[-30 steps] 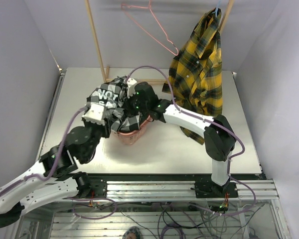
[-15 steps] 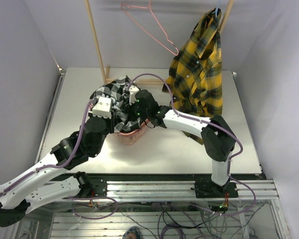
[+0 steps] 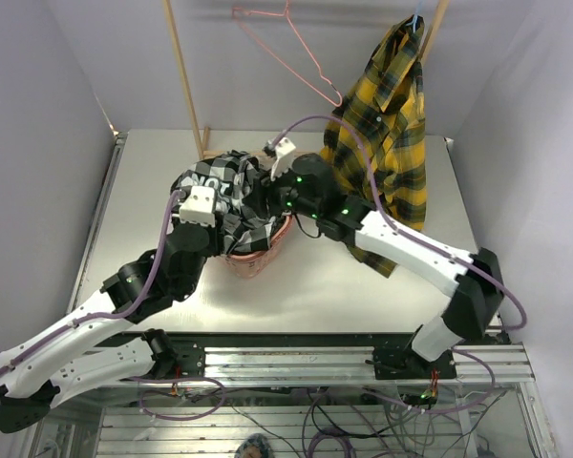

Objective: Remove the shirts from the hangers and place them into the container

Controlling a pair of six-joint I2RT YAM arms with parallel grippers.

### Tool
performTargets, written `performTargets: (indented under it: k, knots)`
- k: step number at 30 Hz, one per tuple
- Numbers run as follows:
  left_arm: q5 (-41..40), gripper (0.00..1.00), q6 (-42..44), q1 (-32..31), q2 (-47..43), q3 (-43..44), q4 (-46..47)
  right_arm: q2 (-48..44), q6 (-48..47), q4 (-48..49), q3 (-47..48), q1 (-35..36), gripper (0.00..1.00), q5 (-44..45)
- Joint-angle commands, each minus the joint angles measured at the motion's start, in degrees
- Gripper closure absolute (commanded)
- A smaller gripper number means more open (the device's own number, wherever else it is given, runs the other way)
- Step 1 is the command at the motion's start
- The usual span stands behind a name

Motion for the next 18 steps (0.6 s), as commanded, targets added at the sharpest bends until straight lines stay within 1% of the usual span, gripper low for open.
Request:
performTargets:
  k: [1,3,6,7,9,10,14,16,18]
  knots:
    - [-3.44,0.45,-5.22,0.41,-0.16,3.34,-4.01,-8.08,0.48,-0.68,-2.48,0.28,0.53,6.84]
    - [-4.68,0.49,-6.77,0.42,0.32,3.99,-5.02,-13.23,1.33,1.0,-6.5,0.27,0.53,9.81]
    - [-3.88,0.49,-7.36,1.1,2.9,6.24,-5.03,-21.06,3.45,4.02,-13.8,0.28,0.53,14.68]
    - [-2.98,0.49,-7.4,1.97,4.38,7.39,-4.86,-23.79,3.87,4.63,-17.03,0.32,0.53,16.3]
    - [1.69,0.49,-7.45,4.45,8.34,9.9,-4.48,-28.45,4.99,4.9,-21.19,0.28,0.53,19.67]
    - [5.24,0.48,-7.73,6.86,10.65,11.45,-4.56,-30.72,5.31,4.78,-23.48,0.28,0.54,21.08]
    - [28.1,0.53,-10.14,19.85,20.61,18.56,-6.65,-38.87,6.08,3.26,-29.53,0.28,0.54,24.31]
    - [36.55,0.57,-11.52,24.86,24.85,19.9,-6.55,-42.01,6.28,1.67,-31.44,0.28,0.55,25.9]
    - [42.84,0.58,-12.95,28.29,28.05,19.28,-5.3,-44.47,6.47,0.19,-33.26,0.28,0.54,27.36]
